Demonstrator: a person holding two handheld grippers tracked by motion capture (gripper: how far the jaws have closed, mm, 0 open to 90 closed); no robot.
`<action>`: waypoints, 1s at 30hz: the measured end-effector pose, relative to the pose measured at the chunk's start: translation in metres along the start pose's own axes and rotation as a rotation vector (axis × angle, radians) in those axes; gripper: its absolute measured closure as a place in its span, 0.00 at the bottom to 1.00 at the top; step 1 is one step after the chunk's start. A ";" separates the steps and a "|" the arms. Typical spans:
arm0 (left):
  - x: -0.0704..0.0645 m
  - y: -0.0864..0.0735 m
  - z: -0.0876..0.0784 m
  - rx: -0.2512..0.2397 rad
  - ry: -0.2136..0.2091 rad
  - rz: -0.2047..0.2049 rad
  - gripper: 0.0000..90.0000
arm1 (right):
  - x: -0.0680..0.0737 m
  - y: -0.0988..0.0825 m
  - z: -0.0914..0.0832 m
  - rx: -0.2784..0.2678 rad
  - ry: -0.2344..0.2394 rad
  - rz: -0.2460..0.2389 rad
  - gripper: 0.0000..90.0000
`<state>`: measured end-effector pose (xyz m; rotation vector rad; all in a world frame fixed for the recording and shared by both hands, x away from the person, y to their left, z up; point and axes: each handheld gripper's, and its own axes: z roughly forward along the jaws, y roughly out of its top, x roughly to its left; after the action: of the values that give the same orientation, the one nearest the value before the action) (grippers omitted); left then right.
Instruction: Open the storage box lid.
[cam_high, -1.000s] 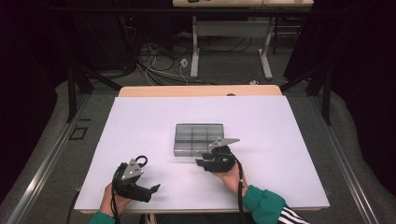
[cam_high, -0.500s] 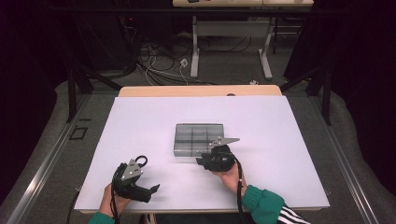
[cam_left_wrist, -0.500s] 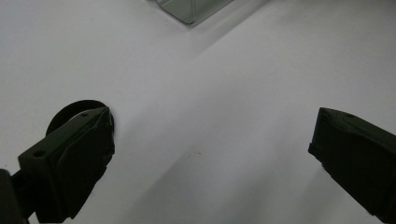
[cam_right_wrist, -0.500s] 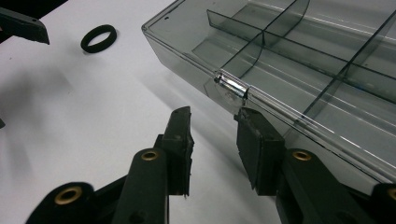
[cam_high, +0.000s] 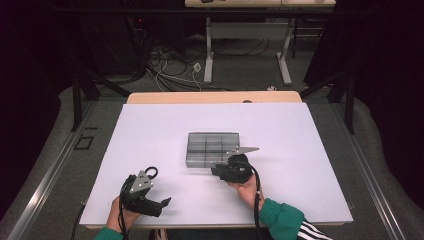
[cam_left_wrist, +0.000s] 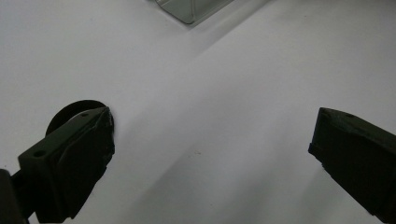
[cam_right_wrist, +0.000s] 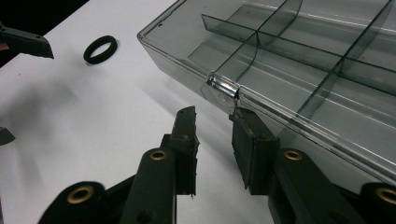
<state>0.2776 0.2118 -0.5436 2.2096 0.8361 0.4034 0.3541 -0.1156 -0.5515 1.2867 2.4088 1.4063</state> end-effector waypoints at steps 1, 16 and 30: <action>0.000 0.000 0.000 0.000 0.000 0.000 0.00 | 0.000 0.000 0.000 -0.005 -0.002 -0.001 0.78; 0.000 0.000 0.000 0.000 0.000 0.001 0.00 | 0.001 0.001 -0.002 -0.017 0.001 -0.005 0.78; 0.000 0.000 0.000 -0.002 0.000 0.000 0.00 | 0.002 0.001 -0.002 -0.019 0.003 -0.008 0.79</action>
<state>0.2774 0.2116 -0.5433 2.2078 0.8354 0.4034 0.3531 -0.1156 -0.5488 1.2704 2.3938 1.4264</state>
